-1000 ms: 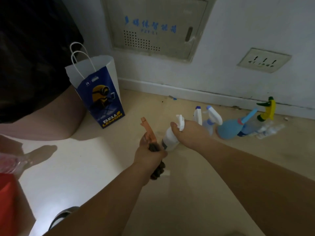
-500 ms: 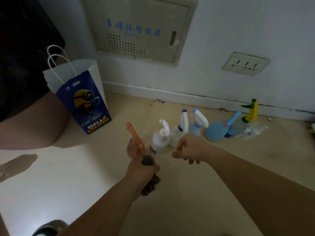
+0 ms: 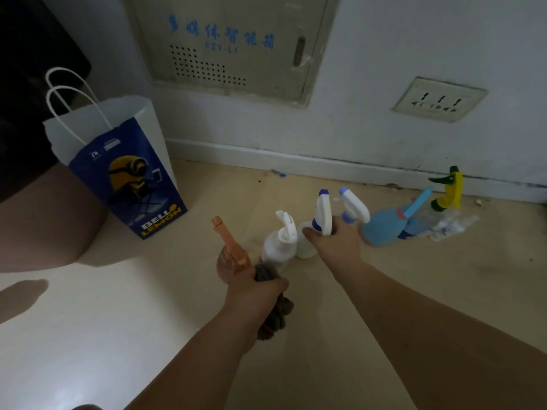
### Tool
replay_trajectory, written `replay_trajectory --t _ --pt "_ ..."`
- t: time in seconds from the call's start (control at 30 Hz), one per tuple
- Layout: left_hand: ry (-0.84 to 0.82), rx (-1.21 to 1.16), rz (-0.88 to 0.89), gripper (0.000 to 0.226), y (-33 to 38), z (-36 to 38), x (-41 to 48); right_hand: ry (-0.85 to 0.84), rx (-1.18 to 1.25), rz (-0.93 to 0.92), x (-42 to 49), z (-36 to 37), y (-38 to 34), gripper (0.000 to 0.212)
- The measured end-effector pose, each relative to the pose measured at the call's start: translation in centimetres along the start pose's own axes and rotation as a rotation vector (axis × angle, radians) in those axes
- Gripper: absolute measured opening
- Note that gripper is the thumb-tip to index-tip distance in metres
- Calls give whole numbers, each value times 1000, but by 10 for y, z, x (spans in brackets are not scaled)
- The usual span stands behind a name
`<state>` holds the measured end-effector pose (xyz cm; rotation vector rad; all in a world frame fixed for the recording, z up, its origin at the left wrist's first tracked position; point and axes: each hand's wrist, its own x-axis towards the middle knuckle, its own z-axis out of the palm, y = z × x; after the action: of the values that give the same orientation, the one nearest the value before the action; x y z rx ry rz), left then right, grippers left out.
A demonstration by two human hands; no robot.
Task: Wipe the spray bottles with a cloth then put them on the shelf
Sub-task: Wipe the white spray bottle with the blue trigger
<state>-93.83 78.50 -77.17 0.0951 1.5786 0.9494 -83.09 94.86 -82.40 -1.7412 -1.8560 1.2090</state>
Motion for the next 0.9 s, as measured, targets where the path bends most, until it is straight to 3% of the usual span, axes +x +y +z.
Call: replay_trajectory --t 0.07,0.43,0.57,0.9 --pt "-14 -27 -10 19 2 -1 3 28 23 -15 -1 3 4 27" --pt "23 9 2 23 2 -7 -8 75 179 70 -13 -9 -1 47" --pt "7 66 25 28 4 2 -34 -17 155 40 -34 -46 -7 49" --pt "-100 228 223 6 57 23 -168 -264 7 -82 -116 -188 -115 32"
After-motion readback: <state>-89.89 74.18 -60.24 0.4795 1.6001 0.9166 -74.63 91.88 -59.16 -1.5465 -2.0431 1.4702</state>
